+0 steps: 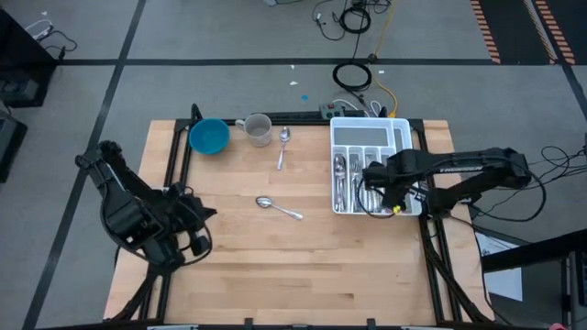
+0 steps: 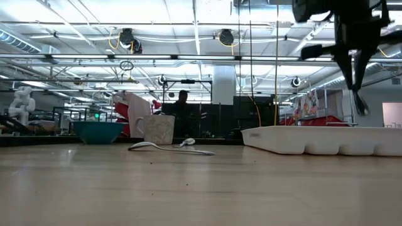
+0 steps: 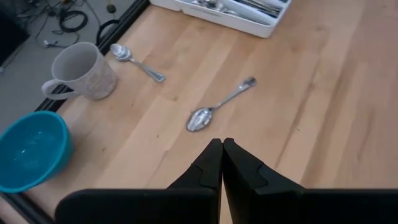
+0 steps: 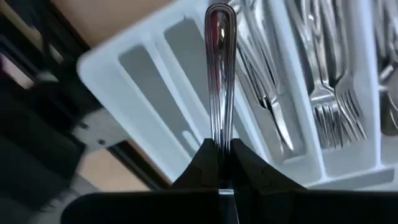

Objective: Sort silverware
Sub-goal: Put the table knife in the silverware tray

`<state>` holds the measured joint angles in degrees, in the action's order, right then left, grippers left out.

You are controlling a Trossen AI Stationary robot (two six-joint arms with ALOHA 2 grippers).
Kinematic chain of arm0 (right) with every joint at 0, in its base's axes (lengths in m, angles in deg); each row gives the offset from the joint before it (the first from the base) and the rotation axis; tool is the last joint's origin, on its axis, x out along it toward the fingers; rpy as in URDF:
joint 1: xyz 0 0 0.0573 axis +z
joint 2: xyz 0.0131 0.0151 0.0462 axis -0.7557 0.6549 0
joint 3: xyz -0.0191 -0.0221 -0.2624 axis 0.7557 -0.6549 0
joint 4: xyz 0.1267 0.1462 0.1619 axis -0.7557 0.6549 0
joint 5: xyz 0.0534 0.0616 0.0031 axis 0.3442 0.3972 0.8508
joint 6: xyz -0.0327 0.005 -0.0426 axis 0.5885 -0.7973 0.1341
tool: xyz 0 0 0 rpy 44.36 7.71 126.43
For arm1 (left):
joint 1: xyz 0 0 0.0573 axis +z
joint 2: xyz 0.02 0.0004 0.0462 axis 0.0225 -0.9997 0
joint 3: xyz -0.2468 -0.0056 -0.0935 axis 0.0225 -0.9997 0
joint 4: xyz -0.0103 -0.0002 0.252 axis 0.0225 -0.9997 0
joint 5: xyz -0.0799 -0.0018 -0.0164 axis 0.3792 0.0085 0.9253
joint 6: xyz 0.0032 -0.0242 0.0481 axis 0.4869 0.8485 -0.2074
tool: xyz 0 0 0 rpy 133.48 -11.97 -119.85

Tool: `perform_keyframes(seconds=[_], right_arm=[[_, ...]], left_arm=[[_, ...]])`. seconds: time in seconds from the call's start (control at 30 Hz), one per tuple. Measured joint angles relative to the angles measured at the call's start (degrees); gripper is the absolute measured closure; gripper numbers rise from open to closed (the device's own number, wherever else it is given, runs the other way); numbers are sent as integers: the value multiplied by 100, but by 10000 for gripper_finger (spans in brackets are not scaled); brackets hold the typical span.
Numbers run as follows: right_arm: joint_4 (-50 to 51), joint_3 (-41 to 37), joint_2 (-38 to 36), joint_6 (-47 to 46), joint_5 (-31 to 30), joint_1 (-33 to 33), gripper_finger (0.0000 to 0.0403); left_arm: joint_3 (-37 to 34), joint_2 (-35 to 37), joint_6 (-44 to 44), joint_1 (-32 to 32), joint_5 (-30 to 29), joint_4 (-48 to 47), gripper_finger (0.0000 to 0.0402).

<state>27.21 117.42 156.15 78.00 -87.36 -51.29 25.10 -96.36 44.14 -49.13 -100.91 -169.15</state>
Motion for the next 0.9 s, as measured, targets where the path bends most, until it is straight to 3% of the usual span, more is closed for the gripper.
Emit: perform_keyframes(seconds=[0.4, 0.9], right_arm=[[-1439, -578, 64, 2204, 48, -1135, 402], [-2308, -643, 1300, 3254, 859, -1635, 402]], left_arm=[[0, -2, -26, 561, 0, 1, 386], [0, 0, -328, 934, 2, -1, 386]])
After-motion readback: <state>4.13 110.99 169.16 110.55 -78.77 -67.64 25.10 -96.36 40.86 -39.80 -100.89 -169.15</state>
